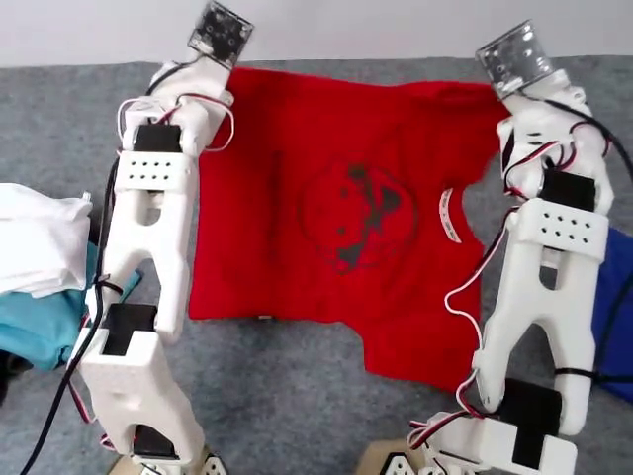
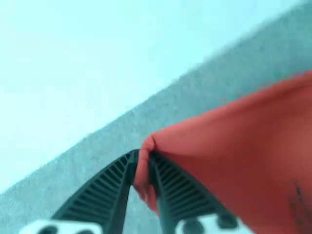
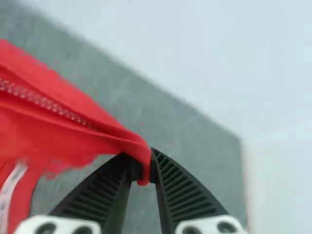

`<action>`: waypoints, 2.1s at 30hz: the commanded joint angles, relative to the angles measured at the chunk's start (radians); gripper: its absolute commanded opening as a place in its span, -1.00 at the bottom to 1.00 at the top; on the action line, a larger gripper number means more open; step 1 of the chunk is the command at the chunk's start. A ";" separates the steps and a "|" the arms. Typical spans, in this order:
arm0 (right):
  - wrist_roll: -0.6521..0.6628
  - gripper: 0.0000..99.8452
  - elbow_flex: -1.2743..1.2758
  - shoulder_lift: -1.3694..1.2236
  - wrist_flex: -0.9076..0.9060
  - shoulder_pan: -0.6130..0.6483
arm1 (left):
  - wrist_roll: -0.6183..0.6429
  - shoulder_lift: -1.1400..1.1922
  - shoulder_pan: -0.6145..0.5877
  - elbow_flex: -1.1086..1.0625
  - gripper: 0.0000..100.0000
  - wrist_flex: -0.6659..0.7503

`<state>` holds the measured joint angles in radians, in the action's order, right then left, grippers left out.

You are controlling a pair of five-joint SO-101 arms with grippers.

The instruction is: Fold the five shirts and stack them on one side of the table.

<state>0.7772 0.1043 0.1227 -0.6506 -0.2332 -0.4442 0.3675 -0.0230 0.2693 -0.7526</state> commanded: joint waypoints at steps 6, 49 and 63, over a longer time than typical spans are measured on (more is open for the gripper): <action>0.061 -0.98 -0.029 0.031 -0.308 -0.013 | -0.198 -0.060 0.006 -0.042 -0.99 -0.299; 0.103 -0.98 0.273 0.154 -1.038 0.012 | -0.411 0.155 0.009 -0.044 -0.98 -0.822; 0.123 -0.98 0.272 0.156 -1.063 0.007 | -0.485 0.147 0.002 -0.044 -0.98 -0.971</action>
<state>0.8876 0.3805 0.2302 -1.6970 -0.2286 -0.9106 0.5347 -0.0215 0.2217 -1.6747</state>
